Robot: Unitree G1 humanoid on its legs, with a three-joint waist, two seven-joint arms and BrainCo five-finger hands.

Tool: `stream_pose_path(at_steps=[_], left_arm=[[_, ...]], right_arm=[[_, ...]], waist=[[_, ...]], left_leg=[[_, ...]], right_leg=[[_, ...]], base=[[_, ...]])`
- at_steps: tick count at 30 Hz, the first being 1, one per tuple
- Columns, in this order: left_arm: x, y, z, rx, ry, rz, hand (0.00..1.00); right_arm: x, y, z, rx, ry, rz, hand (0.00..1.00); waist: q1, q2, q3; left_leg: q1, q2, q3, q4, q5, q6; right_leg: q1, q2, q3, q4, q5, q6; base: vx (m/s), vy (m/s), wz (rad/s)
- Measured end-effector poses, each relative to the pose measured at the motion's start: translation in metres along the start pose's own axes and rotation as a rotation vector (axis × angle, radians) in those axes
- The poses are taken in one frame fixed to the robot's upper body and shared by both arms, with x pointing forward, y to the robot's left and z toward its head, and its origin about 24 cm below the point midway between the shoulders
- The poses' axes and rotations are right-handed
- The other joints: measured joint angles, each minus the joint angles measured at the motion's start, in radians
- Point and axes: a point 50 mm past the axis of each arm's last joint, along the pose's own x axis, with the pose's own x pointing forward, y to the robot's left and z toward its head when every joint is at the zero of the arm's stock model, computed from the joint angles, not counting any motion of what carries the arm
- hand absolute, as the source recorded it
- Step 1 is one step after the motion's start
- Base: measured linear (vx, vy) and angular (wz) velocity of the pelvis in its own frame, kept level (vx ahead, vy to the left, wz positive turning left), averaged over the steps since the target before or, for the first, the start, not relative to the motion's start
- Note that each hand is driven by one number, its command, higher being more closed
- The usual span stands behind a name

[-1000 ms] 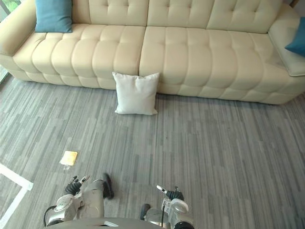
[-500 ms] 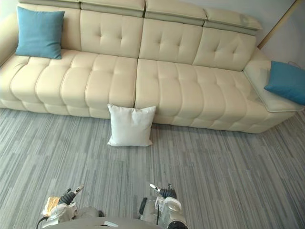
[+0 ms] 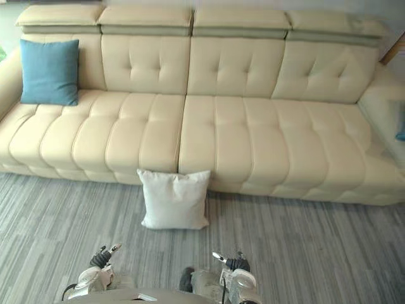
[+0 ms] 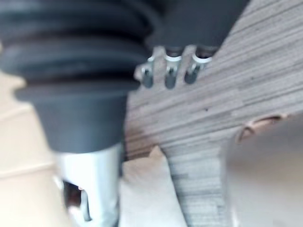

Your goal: Pick up cushions and gather them together orderly.

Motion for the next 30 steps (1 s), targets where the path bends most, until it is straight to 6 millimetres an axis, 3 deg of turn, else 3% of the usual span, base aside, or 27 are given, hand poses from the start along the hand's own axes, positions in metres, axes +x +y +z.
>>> stream_pose_path(at_steps=[1,3,4,6,12,13,15,16,17,18,21,26,30], left_arm=[[0.000,0.001,0.000,0.003,-0.001,0.002,0.00],[0.001,0.009,0.003,0.025,-0.005,0.016,0.00],[0.001,0.011,0.002,0.028,0.000,0.020,0.00],[-0.001,0.020,-0.010,0.029,0.044,0.043,0.00],[-0.003,0.025,-0.017,0.031,0.074,0.042,0.00],[-0.003,0.025,-0.018,0.033,0.077,0.039,0.00],[-0.003,0.026,-0.019,0.033,0.079,0.041,0.00],[-0.003,0.029,-0.019,0.034,0.078,0.049,0.00],[-0.004,0.030,-0.021,0.028,0.082,0.053,0.00],[-0.005,0.028,-0.023,0.021,0.086,0.052,0.00],[-0.008,0.023,-0.032,-0.010,0.112,0.049,0.00],[-0.008,0.025,-0.032,-0.005,0.111,0.050,0.00],[-0.007,0.028,-0.030,0.008,0.105,0.054,0.00]], right_arm=[[0.000,0.002,0.000,0.000,0.000,0.005,0.00],[-0.003,0.014,-0.005,0.019,0.013,0.032,0.00],[-0.004,0.016,-0.006,0.020,0.018,0.035,0.00],[-0.004,0.019,-0.007,0.024,0.019,0.043,0.00],[-0.004,0.020,-0.004,-0.003,-0.002,0.057,0.00],[-0.004,0.020,-0.004,-0.014,-0.005,0.069,0.00],[-0.004,0.020,-0.006,-0.017,0.001,0.069,0.00],[-0.005,0.020,-0.009,-0.018,0.014,0.068,0.00],[-0.004,0.017,-0.010,-0.020,0.020,0.062,0.00],[-0.004,0.016,-0.011,-0.020,0.024,0.062,0.00],[-0.002,0.005,-0.009,-0.018,0.025,0.035,0.00],[-0.003,-0.001,-0.016,0.011,0.051,0.009,0.00],[-0.003,-0.003,-0.022,-0.001,0.075,0.003,0.00]], waist=[[-0.001,-0.007,-0.002],[-0.002,-0.047,-0.009],[0.000,-0.052,-0.011],[0.005,-0.052,-0.011],[-0.011,-0.044,-0.013],[-0.012,-0.046,-0.014],[-0.016,-0.047,-0.015],[-0.019,-0.065,-0.027],[-0.020,-0.071,-0.043],[-0.019,-0.070,-0.053],[-0.019,-0.028,-0.074],[-0.018,-0.030,-0.083],[-0.011,-0.046,-0.088]], left_leg=[[0.002,-0.007,0.000,-0.003,-0.001,0.002],[0.005,-0.038,0.019,-0.012,-0.015,0.021],[0.012,-0.043,0.027,-0.014,-0.016,0.024],[0.058,-0.055,0.057,-0.038,-0.028,0.034],[0.134,-0.073,0.071,-0.109,-0.053,0.062],[0.148,-0.080,0.055,-0.116,-0.053,0.062],[0.150,-0.093,0.031,-0.120,-0.053,0.061],[0.141,-0.120,0.021,-0.116,-0.051,0.059],[0.127,-0.132,0.002,-0.100,-0.054,0.053],[0.120,-0.128,-0.006,-0.093,-0.054,0.049],[0.102,-0.108,-0.029,-0.093,-0.044,0.037],[0.108,-0.087,-0.051,-0.088,-0.056,0.018],[0.109,-0.098,-0.058,-0.101,-0.056,0.017]], right_leg=[[0.001,-0.004,0.002,-0.005,0.004,0.004],[0.011,-0.036,0.018,-0.037,0.024,0.012],[0.013,-0.043,0.021,-0.042,0.032,0.012],[0.018,-0.057,0.051,-0.032,0.059,0.018],[-0.133,-0.114,0.054,0.294,0.039,0.018],[-0.134,-0.112,0.053,0.278,0.014,0.018],[-0.133,-0.110,0.060,0.211,0.021,0.019],[-0.135,-0.115,0.075,0.157,0.066,0.019],[-0.127,-0.128,0.075,0.134,0.023,0.052],[-0.127,-0.127,0.070,0.122,0.012,0.058],[-0.115,-0.097,0.045,0.074,0.024,0.052],[-0.059,-0.066,0.022,-0.002,0.047,0.047],[-0.025,-0.060,0.015,-0.059,0.073,0.045]], base=[[0.19,0.176,-0.11],[0.18,0.194,0.00],[0.11,0.161,-0.12],[0.08,0.169,-0.40],[-0.06,0.043,-0.15],[-0.05,-0.014,0.33],[-0.05,-0.067,0.41],[0.00,-0.151,0.48],[0.06,-0.123,0.46],[0.07,-0.086,0.34],[0.11,-0.088,0.14],[0.10,-0.037,0.07],[0.13,0.016,0.09]])
